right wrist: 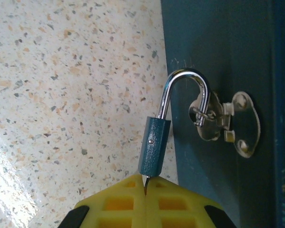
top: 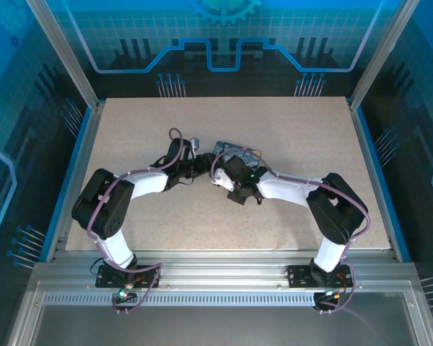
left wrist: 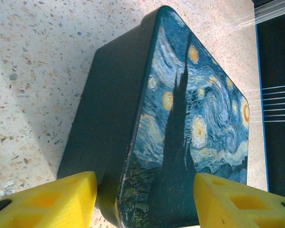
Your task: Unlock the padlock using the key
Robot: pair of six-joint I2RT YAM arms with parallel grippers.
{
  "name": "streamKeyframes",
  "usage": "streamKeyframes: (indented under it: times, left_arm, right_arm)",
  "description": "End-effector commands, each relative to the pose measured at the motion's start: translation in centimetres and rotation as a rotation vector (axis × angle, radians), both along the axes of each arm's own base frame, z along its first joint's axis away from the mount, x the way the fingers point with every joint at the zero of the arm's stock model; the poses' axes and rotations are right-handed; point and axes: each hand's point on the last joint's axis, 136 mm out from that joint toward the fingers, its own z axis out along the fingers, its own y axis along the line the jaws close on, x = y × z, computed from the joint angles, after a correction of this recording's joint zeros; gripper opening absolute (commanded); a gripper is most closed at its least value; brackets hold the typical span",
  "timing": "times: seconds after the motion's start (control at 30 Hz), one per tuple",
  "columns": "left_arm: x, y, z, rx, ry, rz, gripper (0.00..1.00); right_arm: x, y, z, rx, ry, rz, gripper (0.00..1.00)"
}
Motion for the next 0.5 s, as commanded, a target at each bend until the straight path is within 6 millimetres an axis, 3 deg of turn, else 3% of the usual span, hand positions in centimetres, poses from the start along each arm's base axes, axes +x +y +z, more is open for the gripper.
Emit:
streamKeyframes:
  times: [0.0,0.2,0.47]
  left_arm:
    - [0.2,-0.9,0.6,-0.032,-0.006,-0.040,0.56]
    - [0.1,-0.9,1.0,-0.044,-0.014,-0.037,0.56]
    - [0.1,-0.3,2.1,-0.047,-0.040,-0.010,0.58]
  right_arm:
    - [0.6,2.2,0.9,0.014,-0.059,0.074,0.00]
    - [1.1,2.4,1.2,0.001,-0.091,0.089,0.00]
    - [-0.1,2.1,2.5,0.063,-0.101,0.068,0.00]
